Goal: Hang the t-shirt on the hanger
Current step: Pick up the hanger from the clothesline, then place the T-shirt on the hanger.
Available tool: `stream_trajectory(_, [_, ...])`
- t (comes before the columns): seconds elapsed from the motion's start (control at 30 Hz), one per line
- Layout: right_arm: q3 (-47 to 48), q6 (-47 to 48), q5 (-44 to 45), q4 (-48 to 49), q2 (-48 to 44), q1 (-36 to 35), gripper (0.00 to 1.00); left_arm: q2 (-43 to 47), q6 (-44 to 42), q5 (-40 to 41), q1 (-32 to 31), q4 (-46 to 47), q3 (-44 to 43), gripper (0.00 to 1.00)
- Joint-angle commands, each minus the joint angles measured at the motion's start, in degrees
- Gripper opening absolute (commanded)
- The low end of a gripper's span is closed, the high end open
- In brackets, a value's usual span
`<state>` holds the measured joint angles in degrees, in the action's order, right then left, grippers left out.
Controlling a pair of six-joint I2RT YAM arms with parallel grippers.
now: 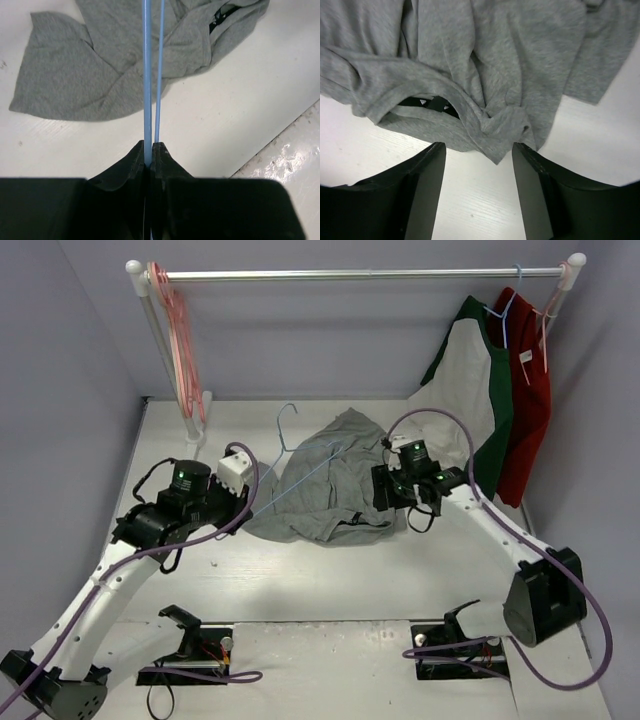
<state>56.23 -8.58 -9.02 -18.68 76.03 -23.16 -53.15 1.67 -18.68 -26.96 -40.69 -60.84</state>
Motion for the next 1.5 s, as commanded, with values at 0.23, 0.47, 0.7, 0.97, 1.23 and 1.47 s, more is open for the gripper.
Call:
stream_trajectory(0.23, [0.73,5.58,2.42,4.08,8.16,-6.46,0.57,6.39,3.07,0.39,-0.11,3.77,6.43,0.00])
stream_trajectory(0.47, [2.48,9.62,0.67,5.23,13.00,-6.90,0.46,8.23,3.51,1.27,-0.11,3.77,8.80,0.00])
stream_trajectory(0.7, [2.57,10.25,-0.30,8.21,17.12,-7.08,0.41,8.58,3.25,1.19,-0.11,3.51,8.90,0.00])
stream_trajectory(0.97, [4.41,10.07,1.54,11.64,20.65,-7.08,0.17,9.73,3.07,-0.31,-0.11,2.89,8.89,0.00])
stream_trajectory(1.23, [17.56,14.98,3.92,10.06,24.33,-6.90,0.00,11.40,2.72,0.83,-0.11,2.01,10.21,0.00])
stream_trajectory(1.47, [26.65,15.44,7.43,11.12,31.90,-6.29,0.13,11.66,2.72,0.31,-0.11,3.50,11.44,0.00])
